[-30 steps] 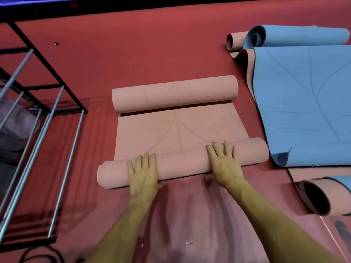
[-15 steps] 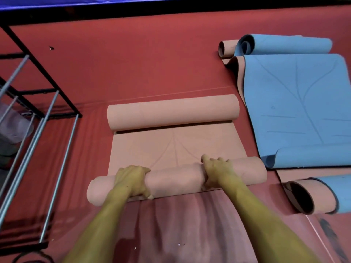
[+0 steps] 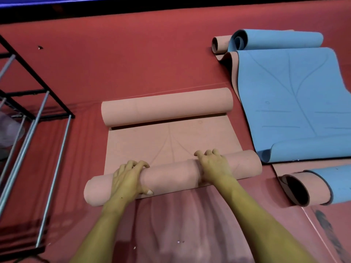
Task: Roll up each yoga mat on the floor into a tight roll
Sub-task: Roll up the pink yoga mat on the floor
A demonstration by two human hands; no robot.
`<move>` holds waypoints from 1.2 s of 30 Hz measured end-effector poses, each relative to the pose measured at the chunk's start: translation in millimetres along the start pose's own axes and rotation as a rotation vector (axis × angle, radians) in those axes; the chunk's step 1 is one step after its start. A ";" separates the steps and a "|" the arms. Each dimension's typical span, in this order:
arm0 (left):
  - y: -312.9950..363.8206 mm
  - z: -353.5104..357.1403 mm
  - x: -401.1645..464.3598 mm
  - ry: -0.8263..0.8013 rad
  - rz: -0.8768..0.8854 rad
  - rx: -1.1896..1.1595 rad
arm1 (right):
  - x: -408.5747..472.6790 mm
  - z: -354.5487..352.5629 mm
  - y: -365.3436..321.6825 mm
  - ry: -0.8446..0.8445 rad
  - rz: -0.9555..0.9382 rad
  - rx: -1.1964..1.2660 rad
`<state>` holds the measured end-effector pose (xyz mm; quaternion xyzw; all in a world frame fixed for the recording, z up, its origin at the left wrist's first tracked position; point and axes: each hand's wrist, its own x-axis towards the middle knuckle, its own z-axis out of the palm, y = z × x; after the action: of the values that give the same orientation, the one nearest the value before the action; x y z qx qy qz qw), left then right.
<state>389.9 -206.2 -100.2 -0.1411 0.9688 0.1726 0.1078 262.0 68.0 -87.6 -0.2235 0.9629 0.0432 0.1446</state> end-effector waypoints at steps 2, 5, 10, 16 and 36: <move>2.6 -1.8 1.0 0.004 -0.006 0.039 | 0.3 -0.3 -1.0 0.010 -0.007 0.009; 9.2 -8.5 6.2 -0.002 -0.027 0.112 | 0.8 -1.7 2.6 -0.003 -0.020 0.060; 15.6 -14.2 10.3 -0.009 -0.060 0.181 | 1.1 -5.0 8.3 0.001 -0.030 0.087; 21.3 -15.9 14.8 0.013 -0.088 0.170 | 0.9 -8.2 4.1 0.049 -0.031 0.088; 26.9 -19.2 23.3 0.063 -0.069 0.188 | 6.7 -0.1 1.6 0.037 -0.016 0.081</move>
<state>356.6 -194.5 -80.5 -0.1692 0.9782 0.0728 0.0962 255.5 66.6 -89.5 -0.2260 0.9646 -0.0013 0.1359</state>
